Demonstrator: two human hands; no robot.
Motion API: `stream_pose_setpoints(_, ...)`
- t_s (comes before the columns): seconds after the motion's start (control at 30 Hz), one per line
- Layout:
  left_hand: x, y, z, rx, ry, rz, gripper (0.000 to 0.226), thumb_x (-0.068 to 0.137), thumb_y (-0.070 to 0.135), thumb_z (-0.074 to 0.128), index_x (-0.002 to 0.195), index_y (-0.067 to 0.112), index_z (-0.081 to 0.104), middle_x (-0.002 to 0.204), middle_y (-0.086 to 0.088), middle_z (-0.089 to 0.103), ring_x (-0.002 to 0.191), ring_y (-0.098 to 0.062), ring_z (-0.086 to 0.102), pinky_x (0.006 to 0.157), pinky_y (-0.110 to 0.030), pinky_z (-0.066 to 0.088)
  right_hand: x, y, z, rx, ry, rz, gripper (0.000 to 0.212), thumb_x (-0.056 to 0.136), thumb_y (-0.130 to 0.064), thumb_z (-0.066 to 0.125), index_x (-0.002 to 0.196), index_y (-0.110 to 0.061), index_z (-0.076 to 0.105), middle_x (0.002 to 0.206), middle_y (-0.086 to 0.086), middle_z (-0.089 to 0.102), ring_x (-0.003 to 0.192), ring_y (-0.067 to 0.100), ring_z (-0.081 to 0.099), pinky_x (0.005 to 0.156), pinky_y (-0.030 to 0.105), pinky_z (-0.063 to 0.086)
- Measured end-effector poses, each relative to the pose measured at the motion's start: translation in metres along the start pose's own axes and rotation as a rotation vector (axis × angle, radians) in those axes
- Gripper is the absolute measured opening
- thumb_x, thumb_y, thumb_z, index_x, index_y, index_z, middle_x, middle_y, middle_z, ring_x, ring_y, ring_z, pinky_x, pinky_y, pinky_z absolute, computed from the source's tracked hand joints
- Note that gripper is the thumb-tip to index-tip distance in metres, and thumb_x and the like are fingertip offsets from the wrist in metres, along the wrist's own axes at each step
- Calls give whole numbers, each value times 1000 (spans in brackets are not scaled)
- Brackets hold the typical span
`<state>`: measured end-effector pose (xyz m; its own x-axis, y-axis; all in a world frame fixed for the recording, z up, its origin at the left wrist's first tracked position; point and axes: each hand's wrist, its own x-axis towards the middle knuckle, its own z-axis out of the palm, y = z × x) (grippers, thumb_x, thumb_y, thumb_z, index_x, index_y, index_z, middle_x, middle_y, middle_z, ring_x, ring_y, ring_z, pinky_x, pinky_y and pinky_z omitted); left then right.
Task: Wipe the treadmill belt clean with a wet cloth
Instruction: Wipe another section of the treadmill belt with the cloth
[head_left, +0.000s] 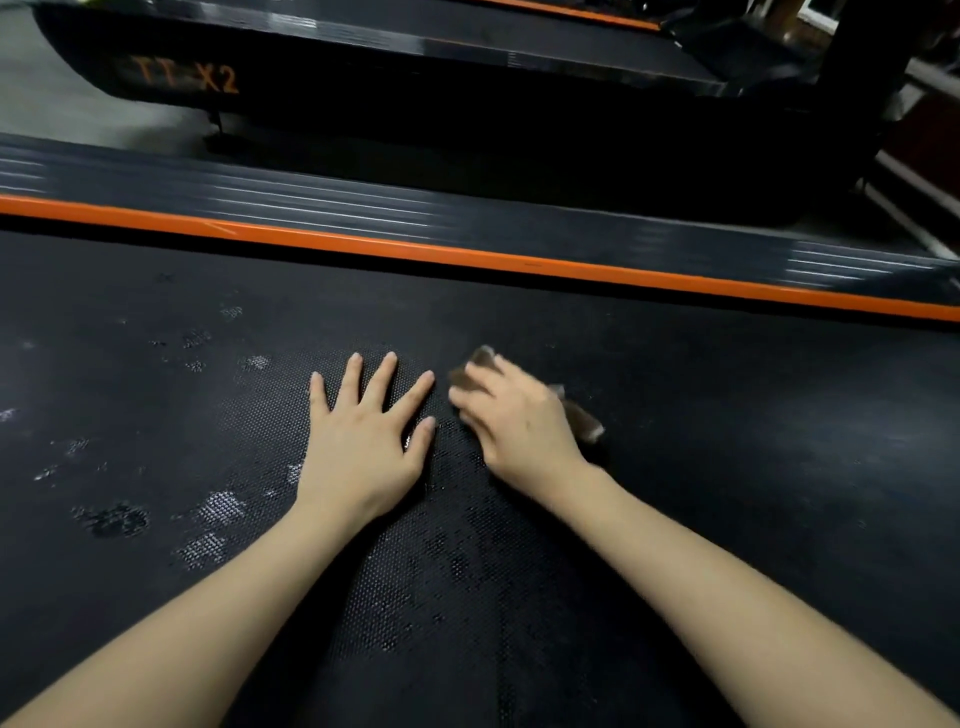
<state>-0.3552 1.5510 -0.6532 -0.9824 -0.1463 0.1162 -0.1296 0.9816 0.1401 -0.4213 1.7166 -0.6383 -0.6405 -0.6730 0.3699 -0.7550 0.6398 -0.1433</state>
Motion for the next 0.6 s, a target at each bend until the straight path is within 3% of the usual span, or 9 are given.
stream_pose_setpoints(0.1,-1,0,-1,-7,-7,0,67,84,61,5,145,43,28,157,-3,23,145,-32,12,115,-57,3,-30,34,-30,-91,-29,-126,28,74,-18,61,99,-18,74,109,10,69,99,32,66,87,39,52)
stream_pose_setpoints(0.23,-1,1,-1,3,-17,-13,70,82,61,0,146,44,24,158,-3,20,146,-31,8,115,-56,1,-13,97,-42,-88,10,394,24,87,-19,58,106,-17,72,116,7,67,108,26,62,89,33,47)
stream_pose_setpoints(0.3,0,1,0,4,-19,-16,70,82,60,0,146,44,24,157,-3,20,145,-32,8,115,-57,2,-7,74,-33,-71,24,435,22,87,-18,58,103,-13,72,112,8,68,106,27,63,92,34,45)
stream_pose_setpoints(0.43,1,0,-1,8,-23,-5,68,83,60,4,146,43,26,157,-4,21,145,-33,10,114,-58,2,-54,-21,-33,86,77,120,18,75,-15,63,89,-12,74,96,8,72,94,26,69,89,44,51)
stream_pose_setpoints(0.53,0,1,-3,5,-26,-4,62,87,57,12,146,42,27,157,-5,22,145,-33,10,114,-58,2,-123,-72,-56,154,-80,-48,25,85,-25,54,99,-17,73,112,7,69,109,30,63,91,45,51)
stream_pose_setpoints(0.6,1,0,-4,-3,-36,-4,56,93,55,18,146,41,27,157,-5,21,145,-33,8,114,-58,1,-144,-68,-66,135,-121,-97,28,86,-29,52,103,-20,72,118,4,66,113,29,60,89,42,53)
